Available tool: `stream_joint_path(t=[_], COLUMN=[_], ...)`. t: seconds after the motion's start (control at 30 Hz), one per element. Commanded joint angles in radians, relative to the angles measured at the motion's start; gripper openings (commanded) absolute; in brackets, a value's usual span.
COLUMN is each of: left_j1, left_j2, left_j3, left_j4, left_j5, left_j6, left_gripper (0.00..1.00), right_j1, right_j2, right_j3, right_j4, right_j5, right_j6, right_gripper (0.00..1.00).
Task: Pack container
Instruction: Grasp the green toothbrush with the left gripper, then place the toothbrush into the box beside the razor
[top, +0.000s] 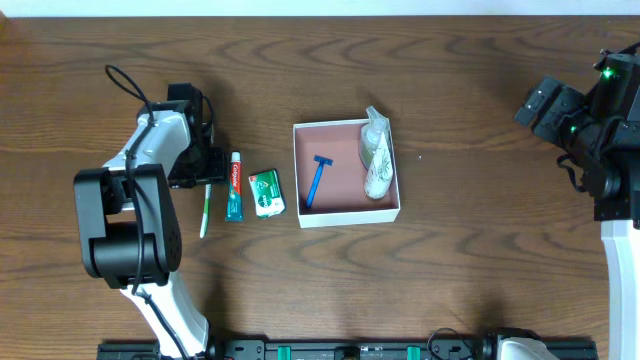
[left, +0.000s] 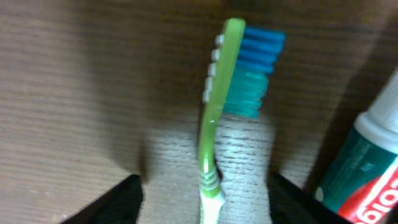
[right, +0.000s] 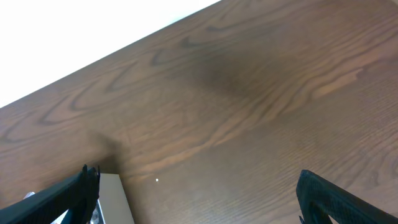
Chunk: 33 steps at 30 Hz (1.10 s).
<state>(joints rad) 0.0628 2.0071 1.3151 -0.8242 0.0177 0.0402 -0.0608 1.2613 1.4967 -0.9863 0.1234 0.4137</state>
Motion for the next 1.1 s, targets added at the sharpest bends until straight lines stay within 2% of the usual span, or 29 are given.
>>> stream_joint_path(t=[0.0, 0.1, 0.27, 0.33, 0.5, 0.7, 0.8, 0.93, 1.07], left_j1=[0.001, 0.001, 0.001, 0.001, 0.0, -0.019, -0.059, -0.153, -0.295], left_j2=[0.032, 0.032, 0.032, 0.031, 0.023, -0.066, -0.155, -0.295, -0.377], left_j3=[-0.002, -0.002, -0.002, -0.002, 0.011, 0.152, 0.218, 0.232, 0.232], left_j4=[0.007, 0.008, -0.005, -0.012, -0.029, -0.202, -0.26, -0.225, -0.163], left_j5=[-0.003, -0.003, -0.002, -0.002, -0.002, 0.001, 0.092, 0.24, 0.24], left_j6=[0.016, 0.016, 0.014, 0.007, 0.008, -0.061, -0.069, -0.166, -0.273], left_gripper=[0.58, 0.47, 0.13, 0.06, 0.06, 0.06, 0.06, 0.06, 0.06], right_j1=[-0.005, -0.005, -0.005, -0.005, -0.005, -0.005, -0.005, -0.005, -0.005], right_j2=[0.002, 0.002, 0.002, 0.002, 0.002, 0.002, 0.002, 0.002, 0.002], right_j3=[0.007, 0.007, 0.007, 0.007, 0.007, 0.007, 0.007, 0.007, 0.007], right_j4=[-0.002, -0.002, -0.002, -0.002, -0.002, -0.002, -0.002, -0.002, -0.002], right_j5=[0.0, 0.0, 0.0, 0.0, 0.0, 0.0, 0.0, 0.0, 0.0], right_j6=[0.012, 0.012, 0.012, 0.012, 0.012, 0.012, 0.012, 0.012, 0.012], right_gripper=[0.99, 0.99, 0.99, 0.99, 0.99, 0.99, 0.99, 0.99, 0.99])
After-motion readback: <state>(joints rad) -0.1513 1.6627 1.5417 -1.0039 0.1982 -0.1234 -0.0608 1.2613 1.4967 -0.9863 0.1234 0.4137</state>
